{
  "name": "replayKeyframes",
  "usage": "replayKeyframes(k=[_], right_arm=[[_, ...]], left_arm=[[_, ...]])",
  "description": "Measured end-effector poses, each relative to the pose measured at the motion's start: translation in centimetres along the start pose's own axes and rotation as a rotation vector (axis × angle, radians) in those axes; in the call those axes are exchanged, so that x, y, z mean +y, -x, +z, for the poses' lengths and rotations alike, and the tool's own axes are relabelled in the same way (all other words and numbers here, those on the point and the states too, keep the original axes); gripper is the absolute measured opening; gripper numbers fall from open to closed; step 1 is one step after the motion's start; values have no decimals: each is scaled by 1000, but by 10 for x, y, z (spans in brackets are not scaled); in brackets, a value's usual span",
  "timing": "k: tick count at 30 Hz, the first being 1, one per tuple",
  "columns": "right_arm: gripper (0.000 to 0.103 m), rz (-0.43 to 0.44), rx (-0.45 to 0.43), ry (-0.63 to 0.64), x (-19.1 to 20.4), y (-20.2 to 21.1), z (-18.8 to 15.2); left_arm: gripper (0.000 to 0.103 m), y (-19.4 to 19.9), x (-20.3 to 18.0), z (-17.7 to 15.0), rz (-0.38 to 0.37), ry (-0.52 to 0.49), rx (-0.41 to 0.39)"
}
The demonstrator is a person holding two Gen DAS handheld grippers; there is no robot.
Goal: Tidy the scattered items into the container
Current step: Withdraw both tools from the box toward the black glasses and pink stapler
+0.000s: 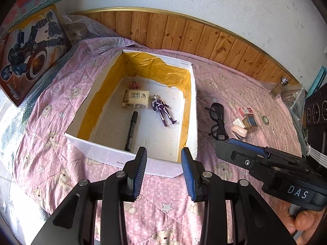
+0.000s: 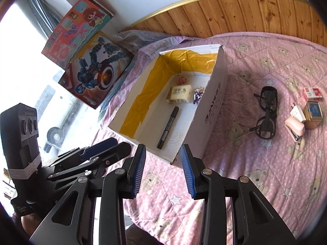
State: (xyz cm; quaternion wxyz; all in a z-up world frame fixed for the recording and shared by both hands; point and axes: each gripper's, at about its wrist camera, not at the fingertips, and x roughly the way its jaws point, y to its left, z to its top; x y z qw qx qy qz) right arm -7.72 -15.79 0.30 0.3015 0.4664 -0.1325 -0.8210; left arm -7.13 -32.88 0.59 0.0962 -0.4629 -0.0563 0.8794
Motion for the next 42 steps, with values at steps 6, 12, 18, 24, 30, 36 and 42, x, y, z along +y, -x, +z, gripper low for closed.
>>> replayKeyframes(k=[6, 12, 18, 24, 30, 36, 42], right_arm=[[38, -32, -22, -14, -10, 12, -13], [38, -67, -31, -22, -19, 20, -25], [38, -78, -41, -40, -27, 25, -33], [38, -90, -35, -67, -39, 25, -41], [38, -106, -29, -95, -52, 27, -47], [38, -111, -36, -122, -64, 29, -50], [38, -120, -40, -168, -83, 30, -55]], left_arm=[[36, 4, -17, -9, -11, -26, -4], [36, 2, -27, -21, -24, -36, 14], [36, 1, -36, -27, -32, -50, 24], [36, -5, -50, -31, -50, -68, 42], [36, -15, -65, -34, -73, -77, 63], [36, -23, -74, -36, -88, -80, 78], [36, -31, -84, -37, -91, -95, 96]])
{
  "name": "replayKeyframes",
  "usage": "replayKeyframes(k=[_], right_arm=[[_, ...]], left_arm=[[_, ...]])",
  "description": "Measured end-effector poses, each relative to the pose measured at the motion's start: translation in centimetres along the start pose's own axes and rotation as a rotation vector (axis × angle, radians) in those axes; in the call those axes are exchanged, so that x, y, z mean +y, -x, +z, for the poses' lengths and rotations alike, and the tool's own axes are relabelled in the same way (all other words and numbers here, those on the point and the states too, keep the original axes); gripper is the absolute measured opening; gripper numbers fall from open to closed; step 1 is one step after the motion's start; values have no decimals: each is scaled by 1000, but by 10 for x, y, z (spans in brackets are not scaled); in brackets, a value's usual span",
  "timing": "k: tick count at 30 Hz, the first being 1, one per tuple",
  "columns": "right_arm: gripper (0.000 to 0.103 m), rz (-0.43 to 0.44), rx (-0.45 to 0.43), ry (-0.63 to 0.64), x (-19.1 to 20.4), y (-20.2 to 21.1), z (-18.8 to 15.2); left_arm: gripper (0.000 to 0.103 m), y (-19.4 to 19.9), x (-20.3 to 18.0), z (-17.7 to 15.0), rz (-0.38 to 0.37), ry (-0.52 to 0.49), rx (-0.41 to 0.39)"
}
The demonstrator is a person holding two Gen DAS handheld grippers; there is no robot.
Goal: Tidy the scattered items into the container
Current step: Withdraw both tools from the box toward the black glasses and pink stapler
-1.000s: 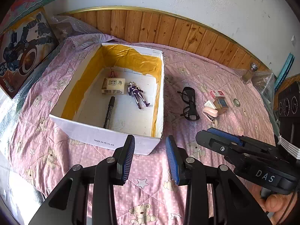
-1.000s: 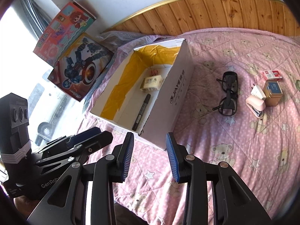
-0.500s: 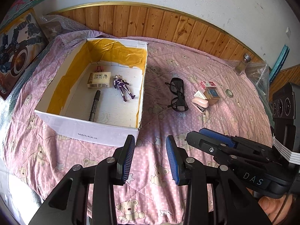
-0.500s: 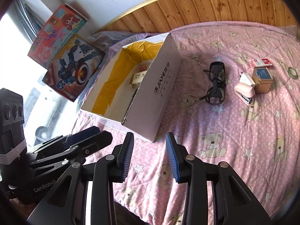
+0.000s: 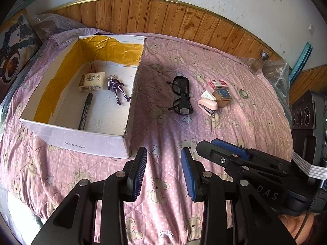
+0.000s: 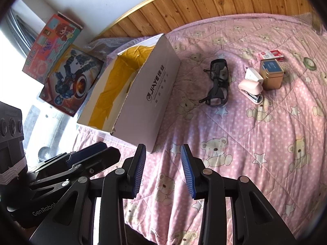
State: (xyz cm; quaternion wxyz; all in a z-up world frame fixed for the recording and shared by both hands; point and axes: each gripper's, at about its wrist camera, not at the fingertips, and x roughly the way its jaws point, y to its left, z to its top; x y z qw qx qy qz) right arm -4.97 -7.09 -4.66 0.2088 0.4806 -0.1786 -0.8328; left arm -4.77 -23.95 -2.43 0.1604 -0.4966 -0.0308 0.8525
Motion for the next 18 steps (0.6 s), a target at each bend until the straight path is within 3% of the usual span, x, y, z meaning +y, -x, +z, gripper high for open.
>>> replayKeyframes(k=[18], right_arm=[[38, -29, 13, -77, -38, -4, -3]], left_arm=[[36, -26, -26, 7, 48, -53, 30]])
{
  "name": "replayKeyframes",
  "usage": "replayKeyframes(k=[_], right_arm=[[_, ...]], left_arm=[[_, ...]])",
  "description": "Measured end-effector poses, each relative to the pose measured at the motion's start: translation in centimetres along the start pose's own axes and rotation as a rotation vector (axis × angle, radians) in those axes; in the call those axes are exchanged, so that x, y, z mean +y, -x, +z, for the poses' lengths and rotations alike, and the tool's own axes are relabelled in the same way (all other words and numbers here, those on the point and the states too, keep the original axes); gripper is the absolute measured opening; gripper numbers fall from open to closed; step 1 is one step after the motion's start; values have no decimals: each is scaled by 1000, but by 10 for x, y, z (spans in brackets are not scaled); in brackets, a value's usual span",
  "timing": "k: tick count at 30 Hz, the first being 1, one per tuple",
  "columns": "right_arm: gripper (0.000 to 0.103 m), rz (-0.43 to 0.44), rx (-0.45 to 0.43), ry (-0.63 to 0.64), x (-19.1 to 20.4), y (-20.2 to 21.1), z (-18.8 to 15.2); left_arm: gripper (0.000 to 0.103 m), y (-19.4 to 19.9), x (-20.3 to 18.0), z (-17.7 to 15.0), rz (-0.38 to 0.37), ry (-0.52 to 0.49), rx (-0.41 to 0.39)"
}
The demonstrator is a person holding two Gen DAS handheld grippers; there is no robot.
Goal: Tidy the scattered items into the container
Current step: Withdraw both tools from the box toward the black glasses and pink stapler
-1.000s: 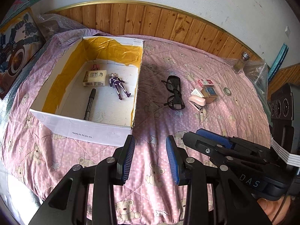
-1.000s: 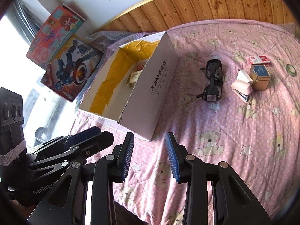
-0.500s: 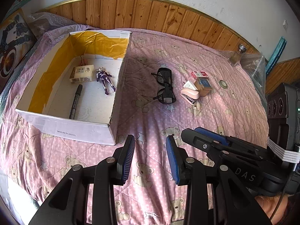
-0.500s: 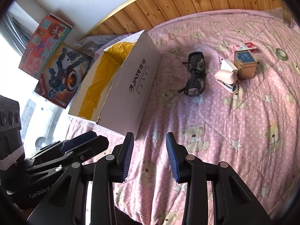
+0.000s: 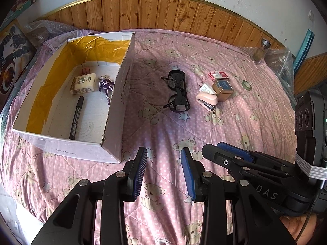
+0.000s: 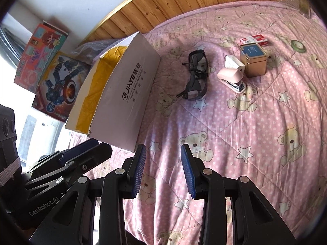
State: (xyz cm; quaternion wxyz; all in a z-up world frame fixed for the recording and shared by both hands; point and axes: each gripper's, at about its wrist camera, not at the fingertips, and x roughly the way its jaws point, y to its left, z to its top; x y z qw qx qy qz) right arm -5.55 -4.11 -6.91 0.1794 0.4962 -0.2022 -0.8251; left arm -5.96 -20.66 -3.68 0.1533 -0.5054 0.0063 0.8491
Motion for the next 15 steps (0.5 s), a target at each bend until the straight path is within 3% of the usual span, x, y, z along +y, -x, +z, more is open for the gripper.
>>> replayKeyframes(k=[15], right_arm=[[38, -17, 16, -41, -21, -11, 5]], left_arm=[[36, -23, -4, 8, -29, 15, 40]])
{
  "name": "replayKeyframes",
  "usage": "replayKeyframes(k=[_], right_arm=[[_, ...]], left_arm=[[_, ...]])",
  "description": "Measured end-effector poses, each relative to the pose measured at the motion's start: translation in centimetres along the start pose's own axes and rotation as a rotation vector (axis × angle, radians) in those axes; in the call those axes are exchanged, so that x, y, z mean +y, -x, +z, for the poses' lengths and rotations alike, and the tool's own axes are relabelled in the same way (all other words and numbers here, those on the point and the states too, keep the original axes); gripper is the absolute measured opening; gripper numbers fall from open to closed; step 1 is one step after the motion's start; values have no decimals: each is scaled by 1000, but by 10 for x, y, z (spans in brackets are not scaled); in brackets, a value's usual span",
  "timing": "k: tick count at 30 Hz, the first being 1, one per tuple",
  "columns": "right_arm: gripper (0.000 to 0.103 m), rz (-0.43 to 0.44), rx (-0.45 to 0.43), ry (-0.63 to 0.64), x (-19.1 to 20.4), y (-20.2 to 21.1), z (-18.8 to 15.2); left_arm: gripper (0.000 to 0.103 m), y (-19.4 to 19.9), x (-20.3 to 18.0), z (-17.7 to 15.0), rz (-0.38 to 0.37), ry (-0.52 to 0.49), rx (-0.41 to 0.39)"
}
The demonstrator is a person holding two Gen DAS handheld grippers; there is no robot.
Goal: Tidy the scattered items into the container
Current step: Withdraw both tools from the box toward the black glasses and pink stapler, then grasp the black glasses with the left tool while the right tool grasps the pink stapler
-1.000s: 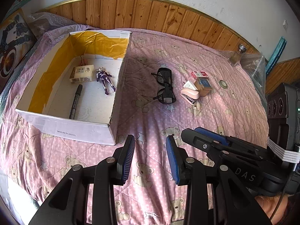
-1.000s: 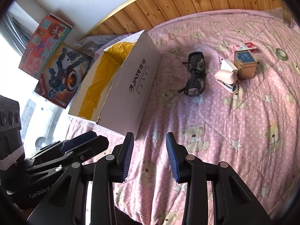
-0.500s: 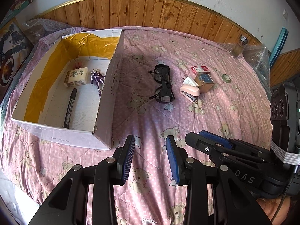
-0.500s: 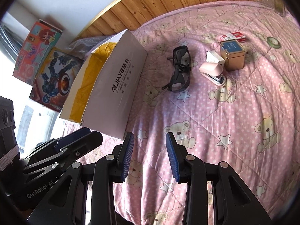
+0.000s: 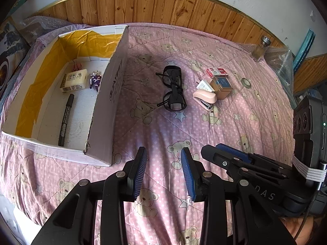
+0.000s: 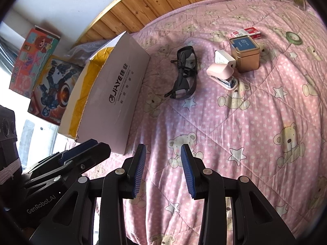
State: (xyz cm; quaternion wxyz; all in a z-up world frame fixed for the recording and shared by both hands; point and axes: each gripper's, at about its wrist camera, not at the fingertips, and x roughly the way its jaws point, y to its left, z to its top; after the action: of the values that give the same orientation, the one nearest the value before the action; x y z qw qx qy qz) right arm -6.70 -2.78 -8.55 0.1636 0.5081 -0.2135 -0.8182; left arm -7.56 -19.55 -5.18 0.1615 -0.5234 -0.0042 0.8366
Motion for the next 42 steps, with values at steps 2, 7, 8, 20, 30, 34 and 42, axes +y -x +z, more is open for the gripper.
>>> replayKeyframes(k=[2, 7, 8, 20, 30, 34, 42], right_arm=[[38, -3, 2, -6, -3, -1, 1], [38, -9, 11, -20, -9, -5, 1], [38, -9, 13, -21, -10, -6, 2], [38, -18, 28, -49, -26, -14, 8], [38, -30, 29, -87, -45, -20, 14], [38, -33, 34, -99, -51, -25, 16], [38, -38, 39, -114, -62, -32, 23]], left_arm=[[36, -3, -1, 1, -4, 0, 7], [36, -10, -3, 2, -11, 0, 21], [36, -12, -3, 3, -13, -1, 24], [36, -30, -5, 14, -18, 2, 49], [36, -50, -13, 27, -33, 10, 71], [36, -58, -15, 33, -36, 11, 80], [36, -74, -16, 42, -45, 20, 99]])
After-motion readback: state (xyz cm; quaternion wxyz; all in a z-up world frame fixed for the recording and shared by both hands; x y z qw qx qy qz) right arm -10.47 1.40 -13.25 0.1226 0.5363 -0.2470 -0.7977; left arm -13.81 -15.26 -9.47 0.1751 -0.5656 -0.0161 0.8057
